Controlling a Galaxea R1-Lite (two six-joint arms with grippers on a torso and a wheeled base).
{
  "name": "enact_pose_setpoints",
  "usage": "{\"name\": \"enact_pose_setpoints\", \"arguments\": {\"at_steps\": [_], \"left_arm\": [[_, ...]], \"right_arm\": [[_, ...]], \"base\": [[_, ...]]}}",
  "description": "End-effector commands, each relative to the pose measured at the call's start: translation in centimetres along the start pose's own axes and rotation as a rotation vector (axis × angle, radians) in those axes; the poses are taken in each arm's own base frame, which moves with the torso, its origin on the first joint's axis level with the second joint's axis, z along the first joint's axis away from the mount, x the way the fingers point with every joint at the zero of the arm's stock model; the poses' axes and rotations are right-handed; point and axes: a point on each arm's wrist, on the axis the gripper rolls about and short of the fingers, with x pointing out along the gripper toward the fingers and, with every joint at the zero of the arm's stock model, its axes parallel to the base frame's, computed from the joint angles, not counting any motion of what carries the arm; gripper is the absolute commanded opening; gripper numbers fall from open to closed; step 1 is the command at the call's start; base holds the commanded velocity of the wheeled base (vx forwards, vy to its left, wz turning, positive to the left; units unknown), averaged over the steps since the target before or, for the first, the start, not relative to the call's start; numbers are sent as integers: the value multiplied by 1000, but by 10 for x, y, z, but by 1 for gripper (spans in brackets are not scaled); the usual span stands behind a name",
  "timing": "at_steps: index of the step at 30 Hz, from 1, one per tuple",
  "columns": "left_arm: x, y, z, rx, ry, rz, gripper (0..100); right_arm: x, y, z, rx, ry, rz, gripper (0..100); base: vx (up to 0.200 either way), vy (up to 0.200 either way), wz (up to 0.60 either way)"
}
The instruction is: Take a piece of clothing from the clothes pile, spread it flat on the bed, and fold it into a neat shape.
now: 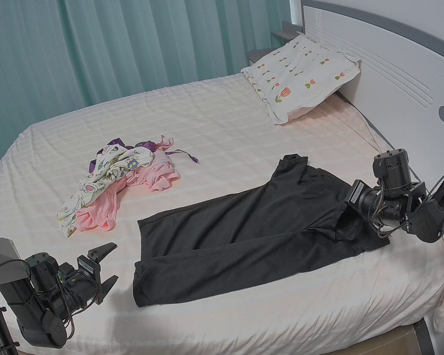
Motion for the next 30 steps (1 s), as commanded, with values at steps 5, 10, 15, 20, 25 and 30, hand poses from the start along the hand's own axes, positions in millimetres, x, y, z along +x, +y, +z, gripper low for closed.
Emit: {"name": "enact_pose_setpoints", "arguments": {"at_steps": [5, 10, 15, 20, 25, 30], "left_arm": [[0, 1, 1, -2, -1, 1, 100], [0, 1, 1, -2, -1, 1, 100], [0, 1, 1, -2, -1, 1, 100], [0, 1, 1, -2, -1, 1, 100], [0, 1, 1, -1, -2, 0, 100], [1, 1, 1, -1, -3, 1, 100]], "right_arm": [[5, 14, 21, -58, -14, -7, 0], [1, 11, 24, -83, 37, -70, 0], [-11, 11, 26, -86, 69, -70, 0], [-22, 12, 26, -98, 124, -88, 0], [-23, 2, 18, -113, 205, -120, 100], [-24, -6, 12, -123, 234, -139, 100]], "base": [[0, 0, 0], [0, 0, 0], [0, 0, 0], [0, 0, 0], [0, 0, 0], [0, 0, 0]]}}
